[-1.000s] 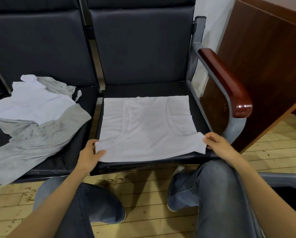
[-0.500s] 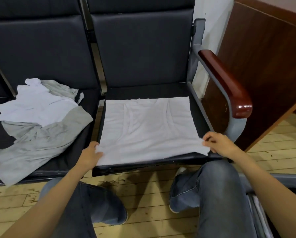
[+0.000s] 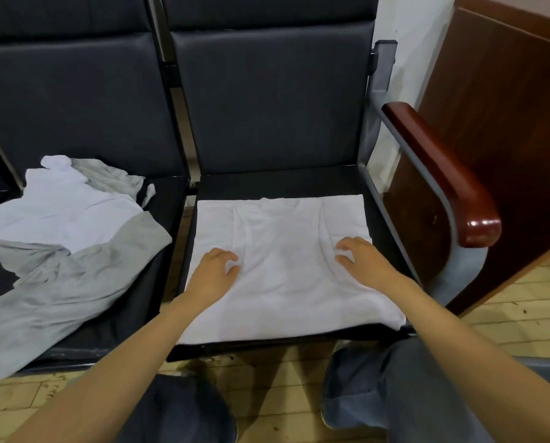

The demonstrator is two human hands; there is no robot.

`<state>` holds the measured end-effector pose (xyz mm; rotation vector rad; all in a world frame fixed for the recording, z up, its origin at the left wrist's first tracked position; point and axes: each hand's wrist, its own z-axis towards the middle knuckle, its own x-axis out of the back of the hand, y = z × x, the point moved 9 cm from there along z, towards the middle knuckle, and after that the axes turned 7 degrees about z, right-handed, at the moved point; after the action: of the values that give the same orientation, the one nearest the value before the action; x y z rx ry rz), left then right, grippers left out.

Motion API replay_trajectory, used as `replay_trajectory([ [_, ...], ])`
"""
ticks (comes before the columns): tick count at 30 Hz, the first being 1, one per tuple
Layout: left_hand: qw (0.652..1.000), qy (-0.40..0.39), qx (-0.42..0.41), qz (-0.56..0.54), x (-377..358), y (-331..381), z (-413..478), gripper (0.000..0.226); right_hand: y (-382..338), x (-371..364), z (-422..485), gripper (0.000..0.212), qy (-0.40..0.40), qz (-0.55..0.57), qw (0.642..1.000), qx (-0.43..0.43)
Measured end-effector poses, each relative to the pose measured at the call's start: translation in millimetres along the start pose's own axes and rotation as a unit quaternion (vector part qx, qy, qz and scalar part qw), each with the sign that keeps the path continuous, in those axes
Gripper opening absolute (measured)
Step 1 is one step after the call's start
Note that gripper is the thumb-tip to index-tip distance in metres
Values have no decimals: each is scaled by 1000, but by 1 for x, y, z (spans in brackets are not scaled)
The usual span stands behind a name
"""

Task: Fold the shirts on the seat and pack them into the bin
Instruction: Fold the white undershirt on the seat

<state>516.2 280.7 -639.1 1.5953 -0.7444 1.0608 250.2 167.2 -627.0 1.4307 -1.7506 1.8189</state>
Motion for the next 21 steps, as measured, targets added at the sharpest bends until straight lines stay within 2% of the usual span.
replay_trajectory([
  [3, 999, 30, 25, 35, -2, -5, 42, 41, 14, 9, 46, 46, 63, 0, 995, -76],
  [6, 988, -43, 71, 128, -23, -26, 78, 55, 27, -10, 81, 60, -7, -109, 985, -134],
  [9, 970, -89, 127, 189, -34, -52, 108, 62, 40, -24, 112, 69, -42, -201, 969, -138],
  [13, 961, -50, 135, 236, -27, -68, 137, 63, 53, -9, 149, 72, -6, -235, 964, -120],
  [17, 962, -59, 123, 237, -23, -75, 162, 62, 54, -4, 176, 69, -12, -235, 966, -105],
  [19, 966, -56, 117, 224, -22, -72, 167, 64, 51, -3, 178, 66, -15, -188, 977, -101],
  [21, 981, 9, 89, 172, -13, -55, 160, 67, 39, 9, 169, 63, 40, -96, 991, -79],
])
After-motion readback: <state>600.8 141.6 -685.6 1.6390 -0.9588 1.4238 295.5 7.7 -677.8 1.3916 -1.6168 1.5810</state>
